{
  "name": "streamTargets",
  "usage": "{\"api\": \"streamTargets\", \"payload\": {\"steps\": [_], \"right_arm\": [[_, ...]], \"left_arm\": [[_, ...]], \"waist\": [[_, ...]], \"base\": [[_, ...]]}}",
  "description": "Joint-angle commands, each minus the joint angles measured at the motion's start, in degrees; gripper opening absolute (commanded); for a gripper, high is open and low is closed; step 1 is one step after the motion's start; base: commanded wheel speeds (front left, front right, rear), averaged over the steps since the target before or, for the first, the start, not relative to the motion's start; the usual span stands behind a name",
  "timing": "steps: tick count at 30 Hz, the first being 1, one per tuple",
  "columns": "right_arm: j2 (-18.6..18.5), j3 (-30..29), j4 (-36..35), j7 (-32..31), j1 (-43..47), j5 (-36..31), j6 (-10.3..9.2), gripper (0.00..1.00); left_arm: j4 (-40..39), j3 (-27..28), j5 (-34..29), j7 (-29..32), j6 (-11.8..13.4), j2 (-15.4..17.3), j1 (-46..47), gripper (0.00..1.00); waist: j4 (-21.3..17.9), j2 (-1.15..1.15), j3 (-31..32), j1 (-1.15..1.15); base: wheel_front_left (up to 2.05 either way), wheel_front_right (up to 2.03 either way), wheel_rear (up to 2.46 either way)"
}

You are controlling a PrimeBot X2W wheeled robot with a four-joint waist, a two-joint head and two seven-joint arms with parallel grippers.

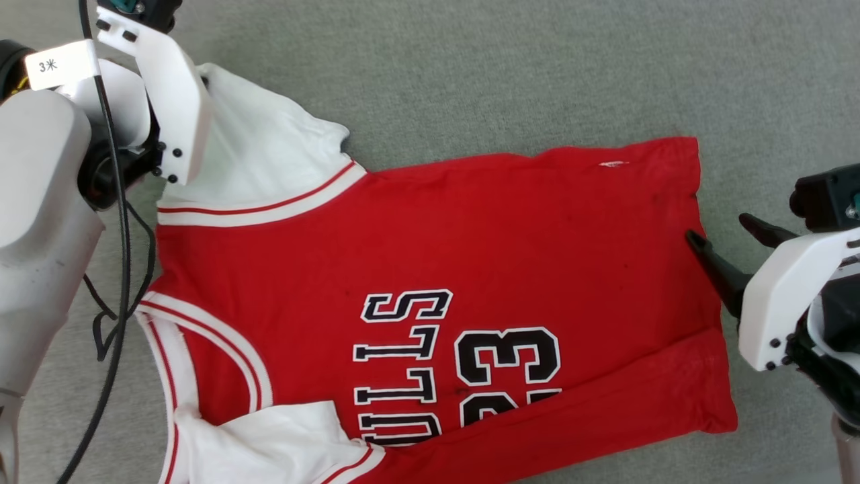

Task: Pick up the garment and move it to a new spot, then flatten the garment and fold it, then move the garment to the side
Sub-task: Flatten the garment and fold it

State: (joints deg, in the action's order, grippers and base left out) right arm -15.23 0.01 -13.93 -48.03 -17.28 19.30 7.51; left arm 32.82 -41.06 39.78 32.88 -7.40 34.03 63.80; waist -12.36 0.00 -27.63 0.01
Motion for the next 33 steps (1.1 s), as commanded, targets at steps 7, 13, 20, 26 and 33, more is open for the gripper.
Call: {"api": "streamTargets", "payload": {"steps": [7, 13, 20, 26, 33], "right_arm": [[-3.80, -1.09, 3.85, -4.20, -4.21, 1.74, -0.05, 1.00], [-6.06, -2.72, 11.01, -9.00, -9.35, 3.49, -0.06, 1.00], [-9.05, -2.31, 19.31, -10.97, -14.79, 1.50, -0.05, 1.00], [-9.94, -0.09, 24.61, -10.80, -17.41, -0.26, -0.06, 1.00], [-10.24, 3.66, 28.84, -10.19, -17.40, -0.27, -0.04, 1.00]], "left_arm": [[-4.36, -1.47, 1.73, -3.45, -0.06, 0.33, -1.33, 0.00], [-12.33, -2.43, 2.12, -3.36, -0.04, 2.53, -3.09, 0.00], [-22.00, -2.76, 1.58, -3.50, 1.56, 4.51, -5.62, 0.00], [-28.60, -3.81, 0.59, -3.33, 3.09, 5.65, -7.95, 0.00], [-33.10, -4.12, 0.45, -3.27, 4.33, 6.17, -9.51, 0.00]], "waist": [[4.04, 0.00, 4.41, -0.01], [7.26, 0.00, 4.52, -0.01], [10.72, 0.00, 3.15, -0.01], [12.55, 0.00, 2.43, -0.01], [13.76, 0.00, 1.55, -0.01]], "base": [[0.00, 0.00, 0.00], [0.00, 0.00, 0.00], [0.00, 0.00, 0.00], [0.00, 0.00, 0.00], [0.00, 0.00, 0.00]]}}
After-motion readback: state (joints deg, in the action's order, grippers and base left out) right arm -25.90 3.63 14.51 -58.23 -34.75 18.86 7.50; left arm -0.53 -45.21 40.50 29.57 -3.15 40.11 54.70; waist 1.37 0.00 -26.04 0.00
